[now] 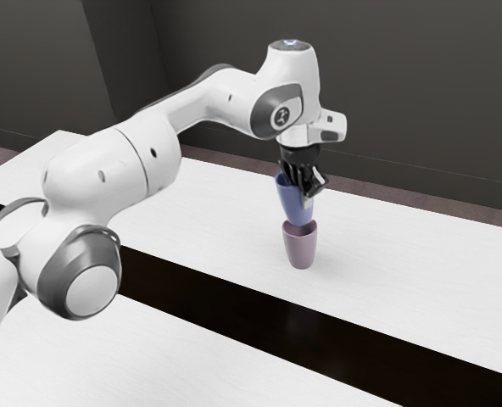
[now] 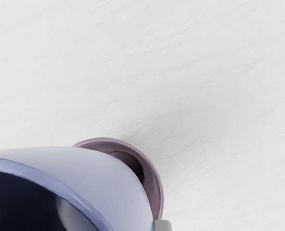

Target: Place the left cup onto the right cup

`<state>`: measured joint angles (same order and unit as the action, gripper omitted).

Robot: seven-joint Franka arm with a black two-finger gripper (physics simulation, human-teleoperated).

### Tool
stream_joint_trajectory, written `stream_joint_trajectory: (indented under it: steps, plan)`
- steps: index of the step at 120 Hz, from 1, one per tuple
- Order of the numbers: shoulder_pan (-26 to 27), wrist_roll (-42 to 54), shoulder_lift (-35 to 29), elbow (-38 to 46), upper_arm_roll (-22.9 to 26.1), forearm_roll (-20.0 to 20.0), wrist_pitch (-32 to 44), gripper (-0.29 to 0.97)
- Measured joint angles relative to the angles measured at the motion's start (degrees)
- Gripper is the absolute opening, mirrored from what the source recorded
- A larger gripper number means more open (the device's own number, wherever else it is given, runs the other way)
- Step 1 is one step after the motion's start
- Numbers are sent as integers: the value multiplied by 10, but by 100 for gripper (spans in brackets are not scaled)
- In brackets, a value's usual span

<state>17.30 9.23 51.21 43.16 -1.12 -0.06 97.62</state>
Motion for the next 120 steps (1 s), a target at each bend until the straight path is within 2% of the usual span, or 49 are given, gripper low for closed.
stream_joint_trajectory:
  steps: [91,99,120]
  plan:
    - [2,-1,29,-1,0,14,9,-10]
    - [3,-1,30,-1,1,12,9,-2]
    - [4,0,33,-1,1,9,12,34]
